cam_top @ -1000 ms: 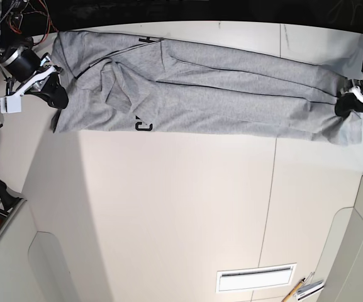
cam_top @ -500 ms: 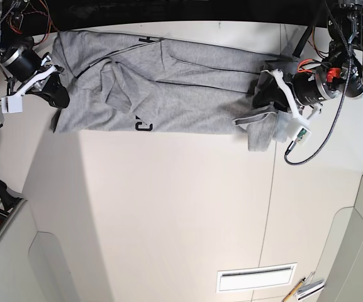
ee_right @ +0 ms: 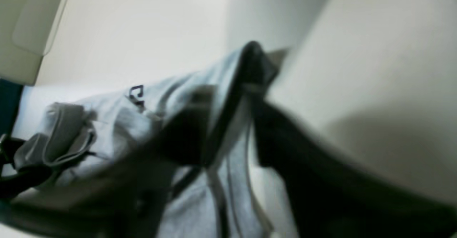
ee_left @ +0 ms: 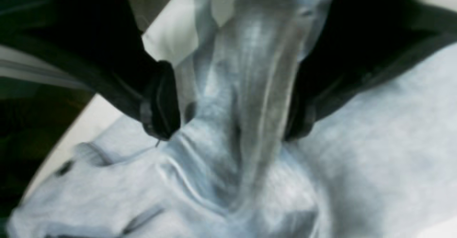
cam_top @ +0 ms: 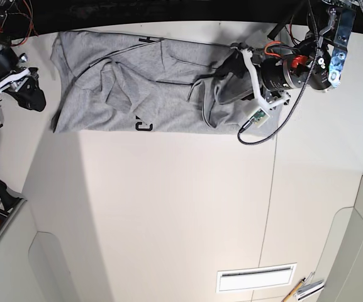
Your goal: Fold the T-shirt properly
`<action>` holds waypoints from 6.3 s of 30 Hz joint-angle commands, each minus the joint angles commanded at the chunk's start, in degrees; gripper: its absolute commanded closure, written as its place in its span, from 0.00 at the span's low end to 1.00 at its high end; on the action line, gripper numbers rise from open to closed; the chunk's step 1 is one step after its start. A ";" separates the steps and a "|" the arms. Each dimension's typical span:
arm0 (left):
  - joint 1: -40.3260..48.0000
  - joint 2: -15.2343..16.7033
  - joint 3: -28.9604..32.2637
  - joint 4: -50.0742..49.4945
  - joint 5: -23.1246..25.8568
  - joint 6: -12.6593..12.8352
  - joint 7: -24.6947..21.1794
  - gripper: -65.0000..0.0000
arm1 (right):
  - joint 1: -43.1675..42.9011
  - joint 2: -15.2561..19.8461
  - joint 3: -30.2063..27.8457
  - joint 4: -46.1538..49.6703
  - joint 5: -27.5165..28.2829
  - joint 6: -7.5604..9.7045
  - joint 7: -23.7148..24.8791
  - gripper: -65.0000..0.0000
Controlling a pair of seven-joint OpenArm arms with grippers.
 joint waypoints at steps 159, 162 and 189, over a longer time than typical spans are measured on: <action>-19.10 8.72 -4.79 -23.04 3.06 0.00 3.41 1.00 | 10.86 -1.18 -45.62 -6.29 -22.62 0.02 6.14 1.00; -19.23 8.72 -4.79 -23.02 2.82 0.00 3.58 1.00 | 10.43 -2.43 -45.62 -5.99 -23.56 0.02 6.14 1.00; 18.29 -7.58 -24.87 4.70 -17.14 0.00 14.38 1.00 | -7.02 17.75 -32.48 12.39 -13.49 0.02 -3.32 1.00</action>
